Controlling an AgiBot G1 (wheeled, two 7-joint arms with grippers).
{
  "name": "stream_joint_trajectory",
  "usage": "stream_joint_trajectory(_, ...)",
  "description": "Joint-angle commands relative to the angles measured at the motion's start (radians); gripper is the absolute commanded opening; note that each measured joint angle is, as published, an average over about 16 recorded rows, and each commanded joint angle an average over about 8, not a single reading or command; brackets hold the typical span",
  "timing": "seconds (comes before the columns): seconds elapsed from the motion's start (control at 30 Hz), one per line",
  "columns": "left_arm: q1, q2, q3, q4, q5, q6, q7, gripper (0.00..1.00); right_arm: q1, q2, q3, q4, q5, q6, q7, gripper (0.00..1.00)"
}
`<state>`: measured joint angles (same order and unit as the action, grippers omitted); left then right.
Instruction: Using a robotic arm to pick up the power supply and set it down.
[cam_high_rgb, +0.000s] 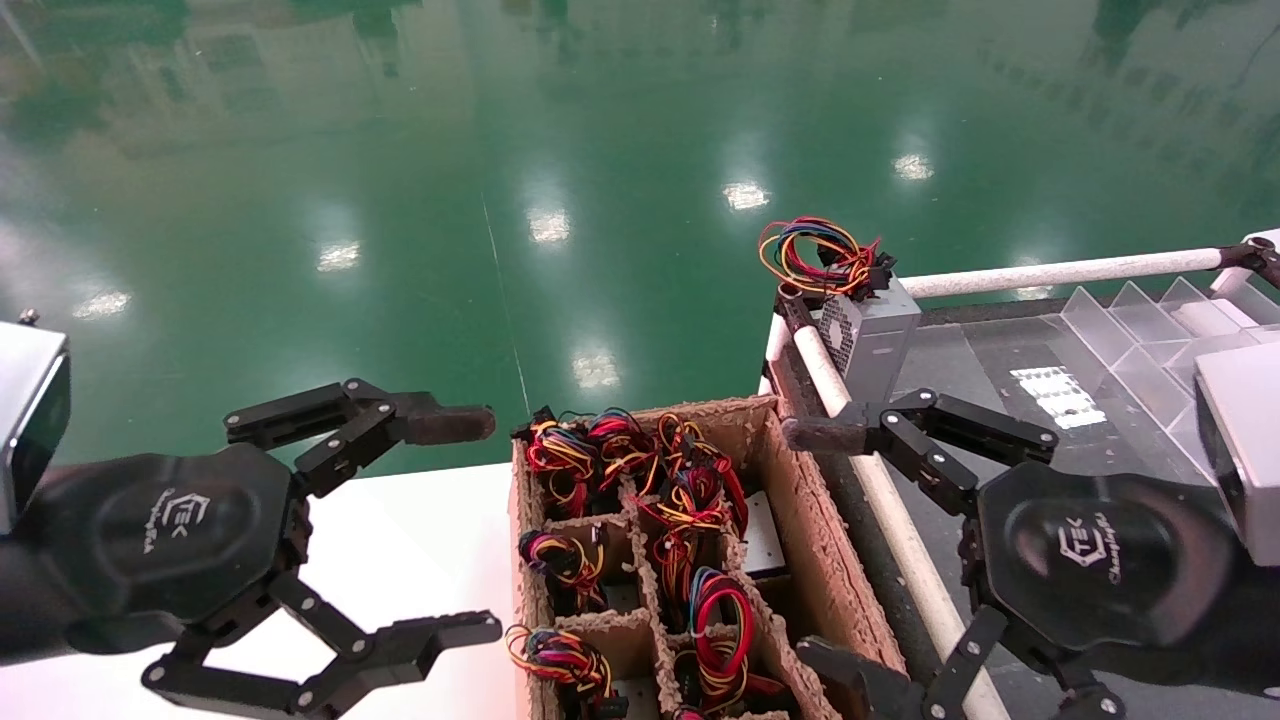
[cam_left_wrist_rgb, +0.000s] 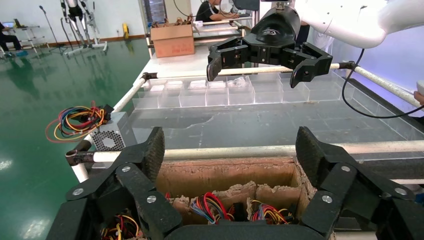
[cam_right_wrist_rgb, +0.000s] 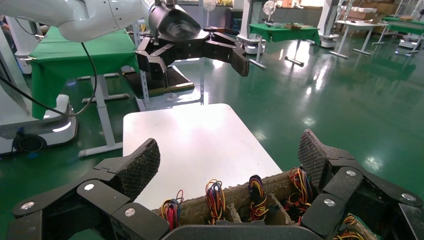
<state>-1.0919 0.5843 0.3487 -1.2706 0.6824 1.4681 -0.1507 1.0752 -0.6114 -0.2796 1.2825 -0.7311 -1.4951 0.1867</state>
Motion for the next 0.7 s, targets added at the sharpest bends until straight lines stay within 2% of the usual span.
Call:
stream_joint_trajectory(0.03,0.0,0.0,0.0,0.0,0.0,0.0,0.0,0.0,0.0,0.0,0.0,0.0,0.0,0.0,0.0,1.0)
stream_joint_trajectory(0.7,0.0,0.0,0.0,0.0,0.0,0.0,0.0,0.0,0.0,0.0,0.0,0.0,0.0,0.0,0.0,1.0)
